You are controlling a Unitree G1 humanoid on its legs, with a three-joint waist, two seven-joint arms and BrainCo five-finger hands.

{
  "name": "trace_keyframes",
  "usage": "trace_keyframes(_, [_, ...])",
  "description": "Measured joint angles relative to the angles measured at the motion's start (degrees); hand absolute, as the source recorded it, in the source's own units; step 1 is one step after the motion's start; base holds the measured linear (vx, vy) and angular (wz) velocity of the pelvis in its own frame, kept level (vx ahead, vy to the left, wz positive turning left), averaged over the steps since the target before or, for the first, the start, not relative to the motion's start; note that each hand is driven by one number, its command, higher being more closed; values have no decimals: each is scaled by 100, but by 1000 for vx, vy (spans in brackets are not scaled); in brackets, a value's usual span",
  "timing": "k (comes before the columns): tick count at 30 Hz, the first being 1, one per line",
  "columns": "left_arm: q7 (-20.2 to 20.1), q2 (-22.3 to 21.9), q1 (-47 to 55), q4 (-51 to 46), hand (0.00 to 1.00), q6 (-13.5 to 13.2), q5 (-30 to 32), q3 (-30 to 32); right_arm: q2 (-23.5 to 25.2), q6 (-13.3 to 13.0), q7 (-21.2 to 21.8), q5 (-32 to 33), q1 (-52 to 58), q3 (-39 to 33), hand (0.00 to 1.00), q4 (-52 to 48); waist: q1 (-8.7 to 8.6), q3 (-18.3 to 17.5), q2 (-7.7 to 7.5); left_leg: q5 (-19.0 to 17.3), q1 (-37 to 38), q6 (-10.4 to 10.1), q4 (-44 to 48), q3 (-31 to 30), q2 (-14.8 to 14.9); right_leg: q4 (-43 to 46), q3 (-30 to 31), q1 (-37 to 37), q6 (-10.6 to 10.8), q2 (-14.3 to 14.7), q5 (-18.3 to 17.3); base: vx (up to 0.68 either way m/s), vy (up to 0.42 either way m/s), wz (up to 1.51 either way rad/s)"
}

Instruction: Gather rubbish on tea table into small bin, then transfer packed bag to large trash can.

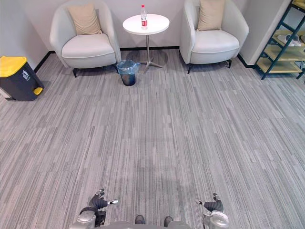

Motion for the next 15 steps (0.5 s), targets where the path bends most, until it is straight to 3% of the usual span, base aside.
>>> trace_keyframes(15, [40,-7,22,47,0,2,2,1,37,-14,14,1,-10,282,0,15,13,-5,-6,-3,95,-4,-40,55,9,-82,46,102,61,8,34,-14,-10,-2])
